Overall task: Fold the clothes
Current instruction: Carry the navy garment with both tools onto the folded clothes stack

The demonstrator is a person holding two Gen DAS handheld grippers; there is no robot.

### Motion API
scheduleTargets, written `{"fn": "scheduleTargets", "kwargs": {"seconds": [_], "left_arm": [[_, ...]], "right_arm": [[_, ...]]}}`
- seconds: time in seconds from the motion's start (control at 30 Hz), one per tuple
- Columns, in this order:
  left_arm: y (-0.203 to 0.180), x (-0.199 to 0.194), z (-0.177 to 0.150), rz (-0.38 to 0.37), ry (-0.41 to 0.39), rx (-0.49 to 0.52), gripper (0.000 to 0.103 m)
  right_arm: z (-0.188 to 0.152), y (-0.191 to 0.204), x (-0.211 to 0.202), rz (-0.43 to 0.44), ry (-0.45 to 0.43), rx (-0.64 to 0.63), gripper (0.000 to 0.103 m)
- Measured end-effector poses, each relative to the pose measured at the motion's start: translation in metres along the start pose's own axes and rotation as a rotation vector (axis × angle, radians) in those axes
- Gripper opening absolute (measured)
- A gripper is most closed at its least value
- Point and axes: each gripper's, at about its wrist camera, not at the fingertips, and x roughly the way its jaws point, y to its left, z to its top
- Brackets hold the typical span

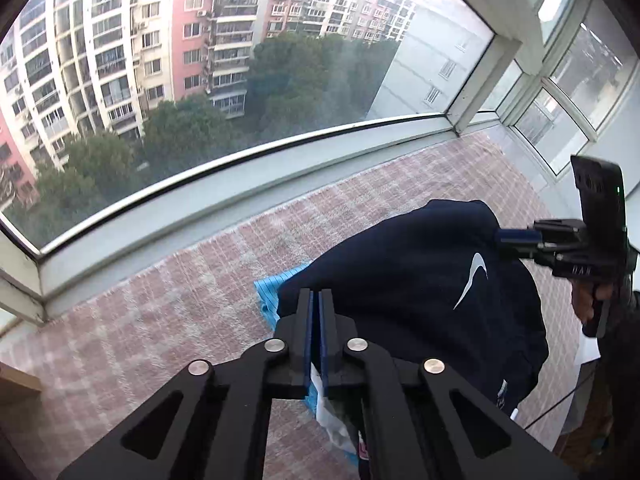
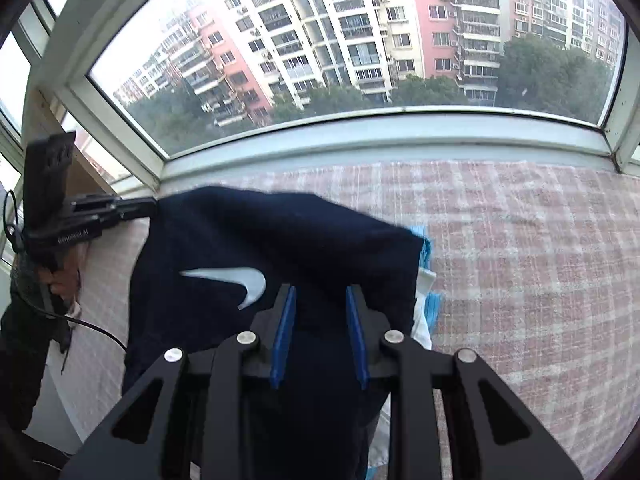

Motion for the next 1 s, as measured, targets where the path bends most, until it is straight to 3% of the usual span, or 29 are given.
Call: {"fn": "scheduleTargets", "kwargs": {"seconds": [0.1, 0.2, 0.23, 0.27, 0.33, 0.43, 0.5, 0.57, 0.67, 0.73, 0.8, 0.83, 0.93, 1.0], "left_arm": [[-0.002, -0.016, 0.006, -0.043, -0.029, 0.005, 0.017], [0.001, -0.001, 0.009, -0.051, -0.014, 0.024, 0.02], [0.007, 0.014, 0.005, -0.001, 0.019, 0.021, 0.019], [0.014, 0.03, 0.002, 0.057, 0.056, 0.016, 0.02], [0.036, 0.029, -0.007, 0.063, 0.064, -0.061, 0.021], [0.042, 0.007, -0.015, 0.115, 0.035, -0.053, 0.018], [0.033, -0.011, -0.016, 0.05, 0.013, -0.037, 0.018], [0.013, -0.024, -0.017, -0.046, -0.01, 0.001, 0.018], [-0.018, -0.021, -0.026, -0.146, 0.057, 0.079, 0.023], [-0.021, -0.004, -0.043, -0.089, 0.134, 0.12, 0.023], [-0.007, 0.007, -0.06, -0.018, 0.185, 0.102, 0.033], [-0.002, 0.004, -0.065, 0.006, 0.182, 0.085, 0.035], [0.002, -0.014, -0.079, 0.061, 0.146, 0.054, 0.028], [-0.012, -0.031, -0.09, 0.05, 0.11, 0.076, 0.028]], "right_arm": [[0.027, 0.001, 0.004, -0.012, -0.039, 0.026, 0.027], [0.036, -0.015, 0.044, -0.019, 0.033, 0.077, 0.027], [0.035, -0.026, 0.059, -0.083, 0.072, 0.096, 0.03], [0.031, -0.04, 0.07, -0.094, 0.095, 0.145, 0.033], [0.026, -0.057, 0.064, -0.063, 0.057, 0.247, 0.033], [0.026, -0.054, 0.037, -0.148, -0.023, 0.227, 0.033], [0.026, -0.051, 0.026, -0.093, -0.042, 0.238, 0.033], [0.027, -0.037, 0.02, -0.12, -0.044, 0.182, 0.033], [0.012, -0.01, 0.018, -0.119, 0.005, 0.09, 0.033], [-0.009, 0.006, 0.011, -0.115, 0.014, 0.035, 0.033], [-0.036, 0.013, 0.009, -0.2, 0.048, -0.03, 0.033], [-0.049, 0.011, 0.009, -0.269, 0.061, -0.051, 0.033], [-0.076, 0.001, -0.023, -0.309, -0.004, 0.023, 0.033], [-0.094, 0.01, -0.045, -0.23, -0.046, 0.037, 0.033]]}}
